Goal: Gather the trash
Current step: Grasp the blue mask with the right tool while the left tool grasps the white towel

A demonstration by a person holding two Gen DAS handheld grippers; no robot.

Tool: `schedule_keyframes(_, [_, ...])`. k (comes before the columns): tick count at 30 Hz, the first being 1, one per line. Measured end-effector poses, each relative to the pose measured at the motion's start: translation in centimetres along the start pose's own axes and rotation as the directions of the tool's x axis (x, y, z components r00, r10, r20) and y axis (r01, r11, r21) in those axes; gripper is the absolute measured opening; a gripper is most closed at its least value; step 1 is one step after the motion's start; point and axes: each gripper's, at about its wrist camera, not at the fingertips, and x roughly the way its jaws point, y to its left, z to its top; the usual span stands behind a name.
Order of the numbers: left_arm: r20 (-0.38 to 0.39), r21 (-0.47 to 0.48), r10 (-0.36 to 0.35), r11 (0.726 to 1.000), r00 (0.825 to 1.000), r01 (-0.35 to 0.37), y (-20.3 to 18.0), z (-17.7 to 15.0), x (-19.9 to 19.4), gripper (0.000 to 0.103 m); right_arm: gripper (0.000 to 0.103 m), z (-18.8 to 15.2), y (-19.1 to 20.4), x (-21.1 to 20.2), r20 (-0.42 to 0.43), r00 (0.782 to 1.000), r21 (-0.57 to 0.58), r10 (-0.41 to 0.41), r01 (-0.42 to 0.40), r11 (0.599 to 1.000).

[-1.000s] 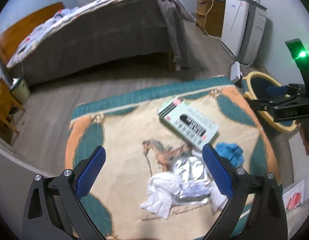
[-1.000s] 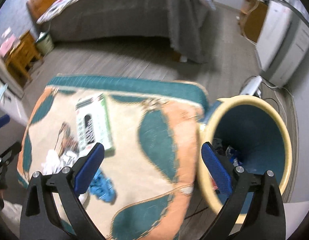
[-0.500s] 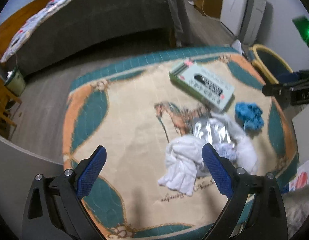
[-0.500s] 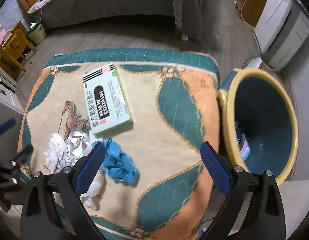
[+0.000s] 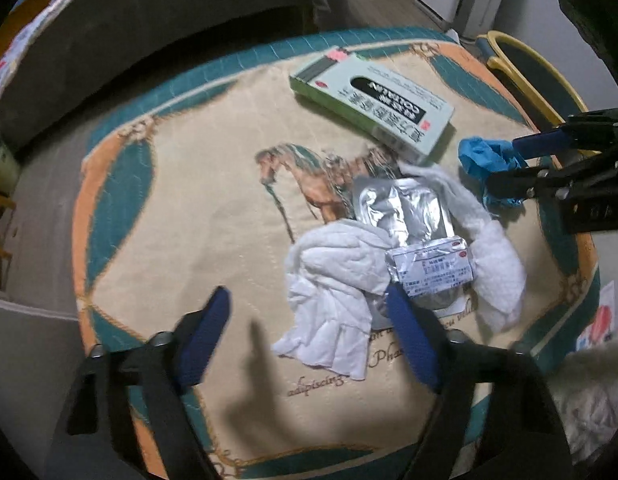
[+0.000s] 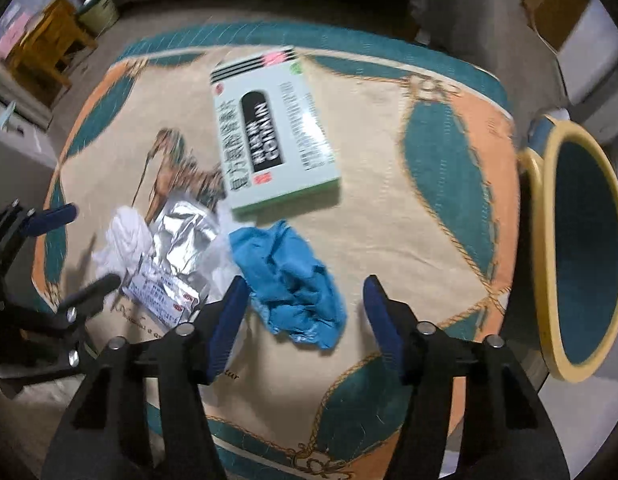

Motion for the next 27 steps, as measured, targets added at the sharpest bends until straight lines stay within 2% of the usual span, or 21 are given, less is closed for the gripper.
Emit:
schedule_keyframes(2, [-0.014, -0.008, -0.015, 1.000, 1.000, 0.015, 0.0, 0.1, 0.5, 0.071, 0.046, 0.1, 0.3, 0.5, -0.011, 1.000, -0.017, -0.008, 0.008, 1.000])
schedule_keyframes(5, [-0.028, -0.006, -0.030, 1.000, 0.999, 0.029, 0.1, 0.2, 1.1, 0.062, 0.041, 0.1, 0.3, 0.8, -0.017, 1.000, -0.036, -0.016, 0.015, 0.999])
schedule_keyframes(7, [-0.037, -0.003, -0.044, 0.999, 0.998, 0.044, 0.0, 0.3, 1.4, 0.044, 0.040, 0.3, 0.2, 0.7, -0.019, 1.000, -0.040, -0.007, 0.007, 0.999])
schedule_keyframes(12, [-0.036, 0.015, -0.042, 0.999, 0.998, 0.043, -0.4, 0.8, 1.4, 0.017, 0.040, 0.3, -0.7, -0.3, 0.008, 1.000, -0.024, -0.007, 0.007, 1.000])
schedule_keyframes(14, [-0.012, 0.018, -0.051, 0.999, 0.999, 0.051, -0.4, 0.9, 0.7, 0.014, 0.040, 0.6, -1.0, -1.1, 0.023, 1.000, -0.024, -0.010, 0.011, 1.000])
schedule_keyframes(19, [0.083, 0.000, -0.008, 1.000, 0.997, 0.008, 0.2, 1.9, -1.8, 0.014, 0.040, 0.9, -2.2, -3.8, 0.097, 0.995, 0.003, -0.007, 0.007, 1.000])
schedule_keyframes(21, [0.125, -0.012, 0.014, 1.000, 0.992, -0.013, 0.5, 2.5, -2.9, 0.014, 0.040, 1.0, -2.7, -4.9, 0.130, 0.991, 0.016, -0.014, 0.012, 1.000])
schedule_keyframes(27, [0.197, -0.035, 0.023, 0.999, 0.980, -0.016, 0.2, 3.8, -5.1, 0.014, 0.040, 1.3, -4.7, -7.2, 0.197, 0.979, 0.073, -0.049, 0.035, 0.997])
